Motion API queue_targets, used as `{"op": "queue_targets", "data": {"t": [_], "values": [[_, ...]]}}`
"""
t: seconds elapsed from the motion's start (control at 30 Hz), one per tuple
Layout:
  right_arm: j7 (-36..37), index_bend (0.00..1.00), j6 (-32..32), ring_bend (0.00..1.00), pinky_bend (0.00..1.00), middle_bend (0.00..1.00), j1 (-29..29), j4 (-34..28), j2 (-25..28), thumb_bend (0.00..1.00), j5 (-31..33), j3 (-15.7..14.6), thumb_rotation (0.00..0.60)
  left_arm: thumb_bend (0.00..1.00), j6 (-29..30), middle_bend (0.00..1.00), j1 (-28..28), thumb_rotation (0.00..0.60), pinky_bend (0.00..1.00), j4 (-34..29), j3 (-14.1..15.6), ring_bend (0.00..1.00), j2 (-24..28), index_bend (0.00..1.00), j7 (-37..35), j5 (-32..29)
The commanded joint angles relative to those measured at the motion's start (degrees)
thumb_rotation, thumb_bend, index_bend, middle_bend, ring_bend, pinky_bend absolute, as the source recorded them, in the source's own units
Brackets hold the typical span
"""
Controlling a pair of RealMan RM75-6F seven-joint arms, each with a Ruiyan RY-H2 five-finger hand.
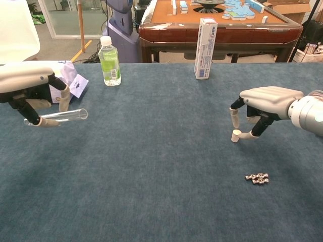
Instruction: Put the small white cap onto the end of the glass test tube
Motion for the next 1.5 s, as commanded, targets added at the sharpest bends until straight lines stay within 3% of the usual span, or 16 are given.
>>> {"op": "queue_targets", "data": {"t": [0.03, 1.5], "values": [[0.08, 0.49, -0.27, 1.0, 1.0, 0.98, 0.27, 0.47, -0.38, 0.26, 0.3, -0.01, 0.6, 0.27, -0.11, 1.0, 0.0, 0.6, 1.0, 0.13, -0.05, 0.94, -0.08, 0.65, -0.04, -0.08], [-1.43, 0.53, -1.07, 1.0, 1.0, 0.98, 2.3, 2.17, -1.72, 0.28, 4.54, -0.74, 0.6, 0.27, -0.99, 1.0, 0.34, 0.6, 1.0, 1.37, -0.98, 0.94, -0.32, 0.65, -1.76, -0.47]]}}
